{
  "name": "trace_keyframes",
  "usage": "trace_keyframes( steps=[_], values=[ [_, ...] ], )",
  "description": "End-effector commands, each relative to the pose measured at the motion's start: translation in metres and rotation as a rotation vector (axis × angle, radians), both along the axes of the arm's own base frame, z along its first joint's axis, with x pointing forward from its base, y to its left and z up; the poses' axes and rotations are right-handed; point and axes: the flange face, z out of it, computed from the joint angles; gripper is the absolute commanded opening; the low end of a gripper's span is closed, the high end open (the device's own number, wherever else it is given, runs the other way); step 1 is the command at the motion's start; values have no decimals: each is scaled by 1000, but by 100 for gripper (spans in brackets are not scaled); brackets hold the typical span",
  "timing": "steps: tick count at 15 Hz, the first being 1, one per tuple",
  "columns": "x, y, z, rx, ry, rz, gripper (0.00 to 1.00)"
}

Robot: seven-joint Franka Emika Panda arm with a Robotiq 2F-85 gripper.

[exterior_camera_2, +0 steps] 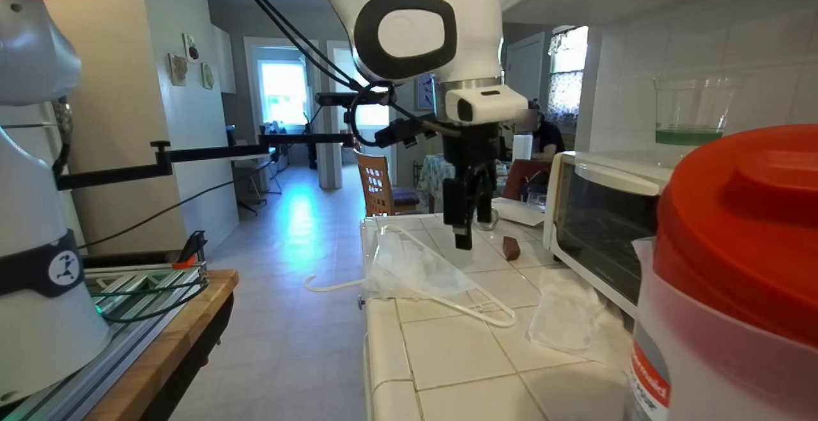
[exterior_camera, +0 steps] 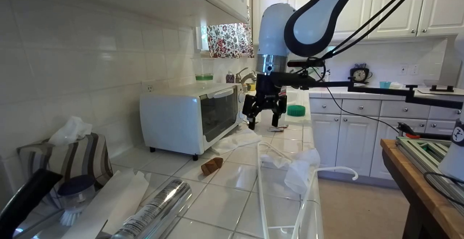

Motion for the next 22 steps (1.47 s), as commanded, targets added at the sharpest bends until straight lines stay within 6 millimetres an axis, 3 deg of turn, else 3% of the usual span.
trace_keyframes(
  steps=[1, 2, 5, 9, 12, 22],
  values=[
    [-10, 21, 13, 95, -77, 127, 100],
    [-9, 28, 14, 139, -55, 154, 100],
    [-15, 25, 9, 214, 9, 215, 100],
    [-22, -4, 0, 201, 105, 258, 100],
    [-24, -15, 0, 157, 109, 312, 100],
    [-24, 25, 5, 80, 31, 558, 100]
  ],
)
